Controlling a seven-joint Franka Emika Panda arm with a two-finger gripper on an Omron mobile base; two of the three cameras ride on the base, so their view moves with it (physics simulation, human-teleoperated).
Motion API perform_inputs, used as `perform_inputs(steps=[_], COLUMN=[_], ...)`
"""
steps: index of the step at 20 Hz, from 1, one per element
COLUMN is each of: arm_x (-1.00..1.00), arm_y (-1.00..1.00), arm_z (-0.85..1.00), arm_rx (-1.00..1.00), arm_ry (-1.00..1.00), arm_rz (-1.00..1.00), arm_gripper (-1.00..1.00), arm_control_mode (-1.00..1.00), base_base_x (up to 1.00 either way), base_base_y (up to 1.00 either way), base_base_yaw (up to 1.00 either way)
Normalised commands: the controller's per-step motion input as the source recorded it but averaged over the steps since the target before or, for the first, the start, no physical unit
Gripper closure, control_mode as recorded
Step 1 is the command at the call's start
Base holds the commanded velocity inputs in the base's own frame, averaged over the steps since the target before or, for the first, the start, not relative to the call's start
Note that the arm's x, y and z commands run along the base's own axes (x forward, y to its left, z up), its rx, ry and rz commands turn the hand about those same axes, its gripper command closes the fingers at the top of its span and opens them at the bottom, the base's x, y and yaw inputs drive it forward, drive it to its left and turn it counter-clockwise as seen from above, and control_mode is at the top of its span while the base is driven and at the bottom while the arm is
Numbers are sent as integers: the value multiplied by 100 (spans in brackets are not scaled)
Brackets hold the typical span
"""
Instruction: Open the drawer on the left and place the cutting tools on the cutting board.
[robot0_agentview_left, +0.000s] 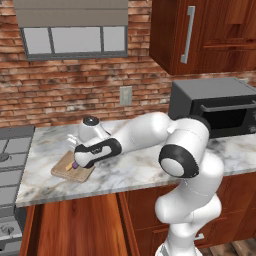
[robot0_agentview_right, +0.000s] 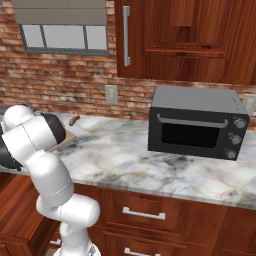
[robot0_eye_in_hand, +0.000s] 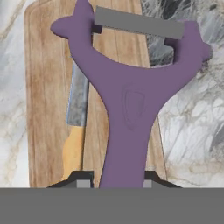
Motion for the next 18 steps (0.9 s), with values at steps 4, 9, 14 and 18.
perform_inputs(steps=[4, 9, 14, 18], arm_x=[0, 0, -26, -97], arm_y=[0, 0, -30, -100], arm_z=[0, 0, 6, 21], arm_rx=[0, 0, 0, 0], arm_ry=[0, 0, 0, 0], arm_rz=[0, 0, 0, -2], arm_gripper=[-100, -100, -100, -100], arm_control_mode=[-100, -100, -100, -100], base_base_x=[0, 0, 0, 0], base_base_y=[0, 0, 0, 0], base_base_yaw=[0, 0, 0, 0])
